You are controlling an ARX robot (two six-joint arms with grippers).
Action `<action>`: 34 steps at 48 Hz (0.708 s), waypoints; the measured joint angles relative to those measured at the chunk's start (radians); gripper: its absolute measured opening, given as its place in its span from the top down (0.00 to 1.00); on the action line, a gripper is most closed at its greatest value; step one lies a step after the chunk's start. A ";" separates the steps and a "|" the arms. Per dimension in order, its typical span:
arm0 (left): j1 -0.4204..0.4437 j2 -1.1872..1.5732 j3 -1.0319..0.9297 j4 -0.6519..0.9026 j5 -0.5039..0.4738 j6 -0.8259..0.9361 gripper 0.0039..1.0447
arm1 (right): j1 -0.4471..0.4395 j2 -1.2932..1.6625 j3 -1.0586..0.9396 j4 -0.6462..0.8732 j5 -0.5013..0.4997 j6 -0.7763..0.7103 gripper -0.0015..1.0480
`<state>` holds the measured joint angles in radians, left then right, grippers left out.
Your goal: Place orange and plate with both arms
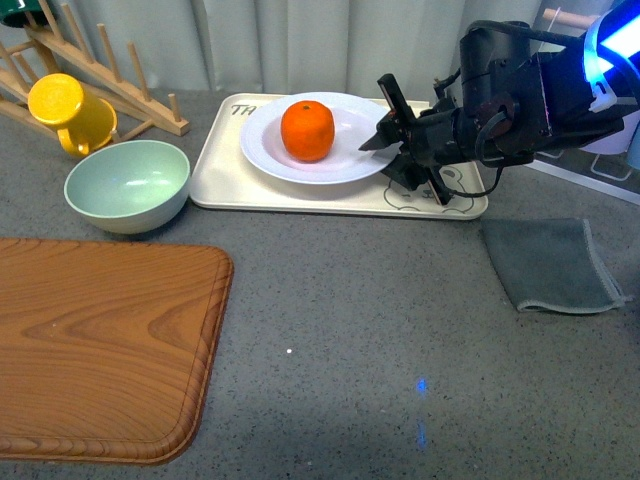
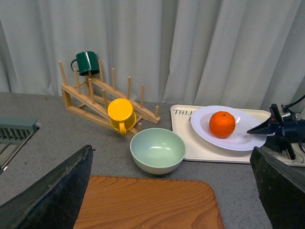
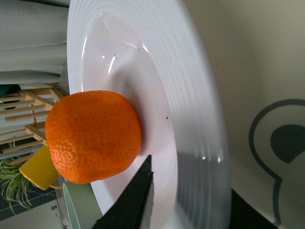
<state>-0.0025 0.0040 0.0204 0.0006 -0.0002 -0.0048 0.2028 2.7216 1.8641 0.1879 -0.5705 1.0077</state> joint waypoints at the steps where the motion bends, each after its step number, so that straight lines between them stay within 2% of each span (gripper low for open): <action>1: 0.000 0.000 0.000 0.000 0.000 0.000 0.06 | 0.000 0.000 -0.011 0.016 -0.007 0.002 0.71; 15: 0.000 0.000 0.000 0.000 0.000 0.000 0.06 | -0.011 -0.079 -0.157 0.102 -0.005 0.007 0.30; 23: 0.000 0.000 0.000 0.000 0.000 0.000 0.06 | -0.017 -0.204 -0.299 0.135 0.032 -0.026 0.08; 29: 0.000 0.000 0.000 0.000 0.000 0.000 0.06 | -0.007 -0.327 -0.420 0.117 0.114 -0.135 0.09; 34: 0.000 0.000 0.000 0.000 0.000 0.000 0.06 | 0.014 -0.434 -0.539 0.127 0.204 -0.285 0.09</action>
<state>-0.0025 0.0040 0.0204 0.0006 -0.0002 -0.0048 0.2165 2.2875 1.3247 0.3145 -0.3668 0.7231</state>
